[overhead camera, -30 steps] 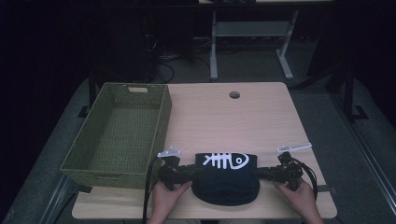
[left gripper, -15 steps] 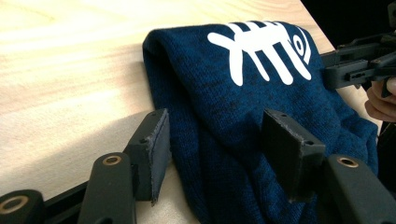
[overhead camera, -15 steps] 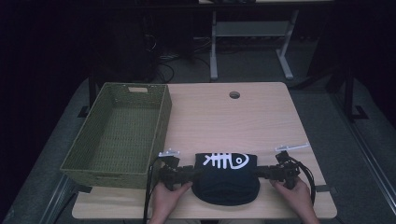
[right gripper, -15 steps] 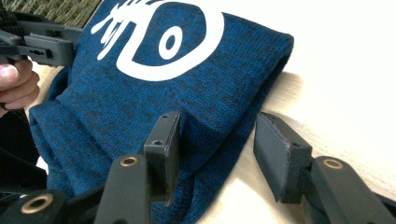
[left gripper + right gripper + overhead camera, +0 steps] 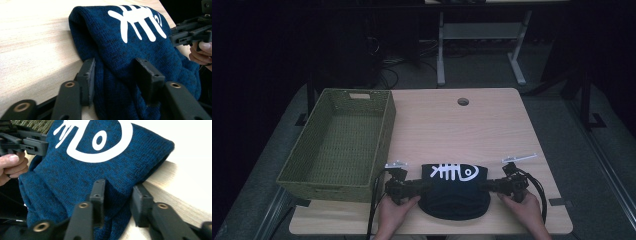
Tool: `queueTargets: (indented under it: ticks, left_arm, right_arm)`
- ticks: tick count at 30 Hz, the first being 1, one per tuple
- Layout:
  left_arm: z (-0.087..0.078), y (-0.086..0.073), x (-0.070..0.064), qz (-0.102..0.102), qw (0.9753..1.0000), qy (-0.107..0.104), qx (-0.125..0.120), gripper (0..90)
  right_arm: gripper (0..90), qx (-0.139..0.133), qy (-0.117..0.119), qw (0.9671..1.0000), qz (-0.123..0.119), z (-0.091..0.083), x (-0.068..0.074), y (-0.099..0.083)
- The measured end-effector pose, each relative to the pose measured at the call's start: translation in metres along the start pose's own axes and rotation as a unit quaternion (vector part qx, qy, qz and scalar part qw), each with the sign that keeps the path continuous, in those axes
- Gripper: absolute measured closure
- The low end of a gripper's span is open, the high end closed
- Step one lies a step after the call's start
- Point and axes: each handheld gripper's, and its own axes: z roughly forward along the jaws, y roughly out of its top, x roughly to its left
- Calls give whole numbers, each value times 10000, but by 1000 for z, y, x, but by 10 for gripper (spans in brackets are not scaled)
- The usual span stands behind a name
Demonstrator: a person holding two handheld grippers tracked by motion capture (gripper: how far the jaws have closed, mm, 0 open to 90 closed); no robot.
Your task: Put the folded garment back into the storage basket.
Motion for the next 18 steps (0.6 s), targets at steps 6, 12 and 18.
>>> queueTargets:
  ticks: [6, 12, 18]
  left_arm:
    - [1, 0, -1, 73, 10000, -36, 11, 690]
    - [0, 1, -1, 50, 10000, -63, -41, 728]
    - [0, 4, -2, 58, 9999, -92, -53, 731]
  right_arm:
    - [767, -41, 151, 9998, 91, 1, -4, 1]
    - [786, -124, 183, 9997, 131, -2, -3, 1]
    - [789, -191, 208, 9995, 165, -6, -3, 2]
